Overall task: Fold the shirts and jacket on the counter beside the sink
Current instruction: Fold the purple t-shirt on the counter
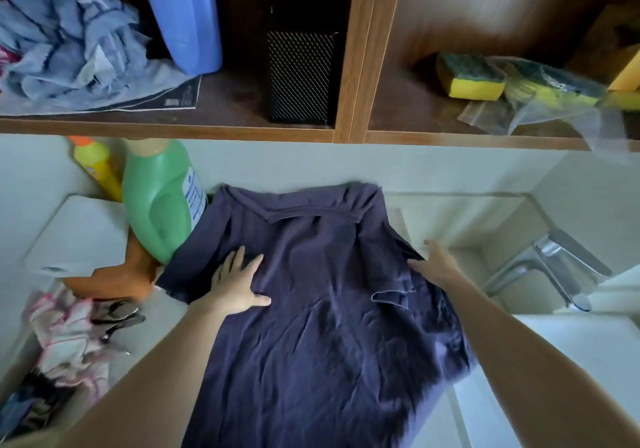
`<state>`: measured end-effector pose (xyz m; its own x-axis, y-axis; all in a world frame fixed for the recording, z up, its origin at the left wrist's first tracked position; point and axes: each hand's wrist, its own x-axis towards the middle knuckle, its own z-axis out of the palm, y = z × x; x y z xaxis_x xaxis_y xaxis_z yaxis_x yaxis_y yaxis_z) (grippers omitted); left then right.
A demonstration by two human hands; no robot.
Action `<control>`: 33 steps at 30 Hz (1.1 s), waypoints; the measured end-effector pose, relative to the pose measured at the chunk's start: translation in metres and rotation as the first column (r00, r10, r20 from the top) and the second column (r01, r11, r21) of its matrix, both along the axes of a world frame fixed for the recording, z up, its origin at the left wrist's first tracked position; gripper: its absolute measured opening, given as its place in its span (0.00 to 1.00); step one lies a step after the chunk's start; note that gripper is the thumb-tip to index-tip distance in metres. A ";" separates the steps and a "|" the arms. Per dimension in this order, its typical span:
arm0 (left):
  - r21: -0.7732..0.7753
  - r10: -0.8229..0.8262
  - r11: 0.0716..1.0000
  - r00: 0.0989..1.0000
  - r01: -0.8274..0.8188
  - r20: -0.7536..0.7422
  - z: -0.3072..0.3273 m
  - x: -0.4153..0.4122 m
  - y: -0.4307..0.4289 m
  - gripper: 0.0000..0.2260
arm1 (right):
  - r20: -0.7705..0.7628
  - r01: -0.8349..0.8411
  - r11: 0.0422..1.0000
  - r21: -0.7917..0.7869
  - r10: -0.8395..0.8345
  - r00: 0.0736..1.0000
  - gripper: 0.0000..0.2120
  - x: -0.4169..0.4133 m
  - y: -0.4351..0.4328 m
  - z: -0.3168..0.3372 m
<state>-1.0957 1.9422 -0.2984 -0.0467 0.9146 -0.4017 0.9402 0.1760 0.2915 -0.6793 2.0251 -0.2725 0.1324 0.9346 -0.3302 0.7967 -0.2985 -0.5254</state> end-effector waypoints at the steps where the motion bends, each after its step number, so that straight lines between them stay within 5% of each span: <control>1: -0.018 -0.010 1.000 0.999 0.009 -0.049 -0.004 0.002 -0.008 0.50 | -0.022 -0.004 0.998 -0.055 0.003 1.000 0.29 0.008 -0.009 -0.007; 5: -0.100 -0.055 0.994 0.995 0.047 -0.083 -0.001 0.004 -0.031 0.55 | -0.075 -0.033 0.989 -0.141 0.023 0.997 0.16 0.024 -0.039 -0.007; 13: -0.203 -0.154 0.970 0.983 0.132 -0.098 0.018 0.006 -0.090 0.58 | 0.058 -0.199 0.872 -0.448 0.250 0.967 0.20 0.025 -0.076 0.036; 16: -0.205 -0.153 0.970 0.983 0.131 -0.098 0.021 0.004 -0.107 0.57 | 0.146 -0.100 0.995 -0.016 0.102 0.984 0.23 0.018 -0.084 0.035; 18: -0.179 -0.134 0.977 0.985 0.112 -0.113 0.021 0.006 -0.113 0.55 | 0.125 -0.038 0.972 0.230 0.009 0.992 0.20 0.004 -0.091 0.033; 22: -0.161 -0.112 0.983 0.977 0.083 -0.180 0.019 0.011 -0.117 0.54 | 0.123 -0.240 0.957 -0.165 0.261 0.957 0.46 -0.037 -0.110 0.016; 24: -0.178 -0.098 0.982 0.979 0.067 -0.176 0.017 0.013 -0.116 0.54 | 0.192 -0.300 0.930 -0.212 0.340 0.921 0.36 -0.048 -0.115 0.011; 27: -0.209 -0.095 0.976 0.985 0.063 -0.147 0.015 0.011 -0.114 0.53 | 0.037 -0.270 0.961 -0.053 0.272 0.962 0.08 -0.050 -0.103 0.026; 33: -0.216 -0.130 0.972 0.980 0.096 -0.148 0.016 -0.001 -0.100 0.53 | -0.110 0.154 0.942 0.298 -0.126 0.986 0.11 -0.001 -0.062 0.076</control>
<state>-1.0962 1.8426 -0.2825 -0.0269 0.8152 -0.5786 0.9888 0.1067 0.1044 -0.6803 1.9633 -0.1962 0.2523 0.9664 -0.0492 0.7047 -0.2183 -0.6751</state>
